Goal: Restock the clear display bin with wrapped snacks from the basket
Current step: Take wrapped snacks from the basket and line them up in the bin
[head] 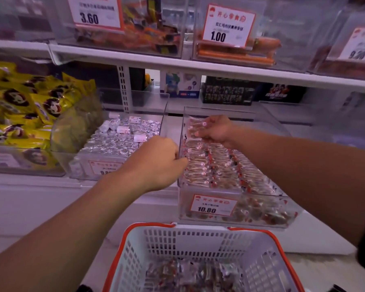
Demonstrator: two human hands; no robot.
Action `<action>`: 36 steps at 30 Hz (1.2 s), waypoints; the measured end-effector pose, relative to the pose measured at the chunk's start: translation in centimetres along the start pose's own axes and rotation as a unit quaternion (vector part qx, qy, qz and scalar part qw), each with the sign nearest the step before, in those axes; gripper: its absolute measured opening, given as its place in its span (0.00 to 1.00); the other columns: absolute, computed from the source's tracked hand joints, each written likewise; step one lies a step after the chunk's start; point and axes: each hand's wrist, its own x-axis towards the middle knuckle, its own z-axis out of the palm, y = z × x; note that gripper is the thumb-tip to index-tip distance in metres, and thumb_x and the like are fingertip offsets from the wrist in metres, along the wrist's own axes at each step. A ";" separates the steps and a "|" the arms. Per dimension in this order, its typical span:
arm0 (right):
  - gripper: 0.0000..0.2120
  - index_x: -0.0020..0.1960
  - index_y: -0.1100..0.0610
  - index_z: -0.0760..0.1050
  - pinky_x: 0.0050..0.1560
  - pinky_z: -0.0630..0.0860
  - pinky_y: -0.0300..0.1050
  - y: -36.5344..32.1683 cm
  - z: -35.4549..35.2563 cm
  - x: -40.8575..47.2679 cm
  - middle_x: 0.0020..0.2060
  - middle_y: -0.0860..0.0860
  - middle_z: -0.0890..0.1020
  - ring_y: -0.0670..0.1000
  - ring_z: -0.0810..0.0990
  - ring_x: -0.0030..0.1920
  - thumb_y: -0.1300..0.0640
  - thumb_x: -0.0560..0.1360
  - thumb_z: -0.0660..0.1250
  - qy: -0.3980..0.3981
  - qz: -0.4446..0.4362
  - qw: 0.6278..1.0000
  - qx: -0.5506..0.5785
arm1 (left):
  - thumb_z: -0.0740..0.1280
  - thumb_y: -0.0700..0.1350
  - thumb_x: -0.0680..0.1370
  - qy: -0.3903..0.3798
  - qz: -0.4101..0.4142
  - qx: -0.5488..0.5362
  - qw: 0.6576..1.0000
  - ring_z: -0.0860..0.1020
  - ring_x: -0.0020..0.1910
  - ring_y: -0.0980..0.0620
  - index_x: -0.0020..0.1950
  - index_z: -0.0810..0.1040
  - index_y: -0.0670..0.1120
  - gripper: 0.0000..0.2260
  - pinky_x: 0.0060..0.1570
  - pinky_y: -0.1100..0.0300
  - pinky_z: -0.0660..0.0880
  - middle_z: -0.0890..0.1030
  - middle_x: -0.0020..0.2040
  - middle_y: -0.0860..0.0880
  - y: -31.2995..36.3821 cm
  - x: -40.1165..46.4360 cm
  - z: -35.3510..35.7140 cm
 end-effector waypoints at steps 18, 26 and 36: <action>0.23 0.61 0.59 0.80 0.61 0.77 0.42 1.1 0.2 0.8 0.56 0.55 0.83 0.51 0.82 0.55 0.57 0.68 0.80 0.117 -0.035 0.973 -0.197 | 0.65 0.47 0.75 -0.002 0.012 -0.028 1.000 0.82 0.35 0.43 0.33 0.80 0.39 0.15 0.39 0.48 0.80 0.83 0.34 0.41 0.4 0.0 -0.1; 0.27 0.66 0.60 0.75 0.64 0.76 0.47 0.7 2.5 0.8 0.61 0.55 0.80 0.55 0.79 0.60 0.60 0.69 0.79 0.179 -0.004 0.972 -0.155 | 0.64 0.47 0.76 0.000 0.010 -0.028 1.000 0.82 0.35 0.42 0.33 0.78 0.38 0.16 0.37 0.46 0.80 0.83 0.35 0.40 0.7 -0.2 0.2; 0.26 0.58 0.63 0.77 0.60 0.78 0.51 0.3 2.3 1.1 0.53 0.56 0.82 0.55 0.81 0.55 0.58 0.64 0.82 0.178 0.031 0.974 -0.134 | 0.63 0.45 0.77 0.005 0.009 -0.046 0.999 0.81 0.34 0.40 0.33 0.76 0.36 0.16 0.36 0.45 0.79 0.81 0.34 0.39 0.3 -0.2 -0.1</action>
